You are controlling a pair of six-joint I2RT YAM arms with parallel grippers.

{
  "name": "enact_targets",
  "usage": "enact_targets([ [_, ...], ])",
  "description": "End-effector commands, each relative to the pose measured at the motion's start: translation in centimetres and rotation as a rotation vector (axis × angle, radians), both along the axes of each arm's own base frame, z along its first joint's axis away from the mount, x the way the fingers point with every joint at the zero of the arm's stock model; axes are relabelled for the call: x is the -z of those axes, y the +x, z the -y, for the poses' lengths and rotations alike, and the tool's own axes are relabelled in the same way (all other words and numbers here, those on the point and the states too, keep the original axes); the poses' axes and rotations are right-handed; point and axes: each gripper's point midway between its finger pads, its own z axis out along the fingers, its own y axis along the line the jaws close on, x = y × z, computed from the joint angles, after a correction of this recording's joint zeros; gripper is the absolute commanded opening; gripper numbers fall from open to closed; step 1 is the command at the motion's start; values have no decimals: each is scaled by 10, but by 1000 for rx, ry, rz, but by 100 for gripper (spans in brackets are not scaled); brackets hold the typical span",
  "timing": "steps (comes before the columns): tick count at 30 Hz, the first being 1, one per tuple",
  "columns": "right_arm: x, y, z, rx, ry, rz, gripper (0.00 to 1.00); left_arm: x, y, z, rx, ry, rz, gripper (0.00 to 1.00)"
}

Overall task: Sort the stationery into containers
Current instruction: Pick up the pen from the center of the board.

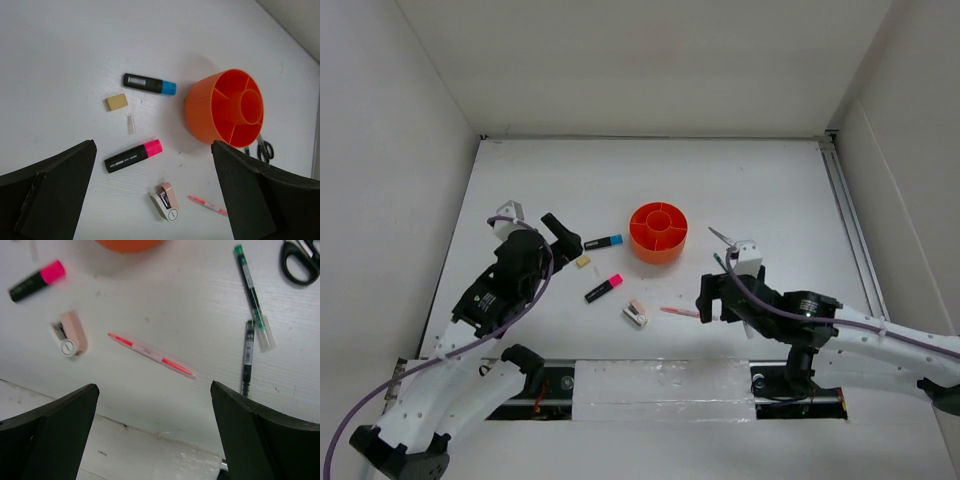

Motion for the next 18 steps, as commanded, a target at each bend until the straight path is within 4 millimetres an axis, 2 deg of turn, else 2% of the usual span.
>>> enact_targets([
  [1,-2,-4,-23,-43,73,-22,100,19,3,12,23,-37,-44,100],
  [4,7,-5,-33,-75,95,-31,99,23,3,12,23,-40,-39,100],
  [7,35,-8,-34,-70,32,-82,99,23,3,14,31,-44,-42,100],
  [10,44,-6,-39,-68,-15,-103,97,19,1,14,45,-49,-27,100],
  [11,54,-5,-40,-74,-73,-121,95,19,0,16,57,-55,-31,100],
  [13,53,-4,-47,-80,-97,-140,94,10,-1,21,94,-58,-15,100],
  [15,64,-4,-51,-114,-165,-157,94,-2,-4,23,131,-37,-6,100],
  [16,64,-2,-54,-126,-179,-153,94,-7,-5,22,137,-28,1,100],
  [18,72,1,-53,-110,-237,-162,94,-22,-8,19,150,-9,18,100],
])
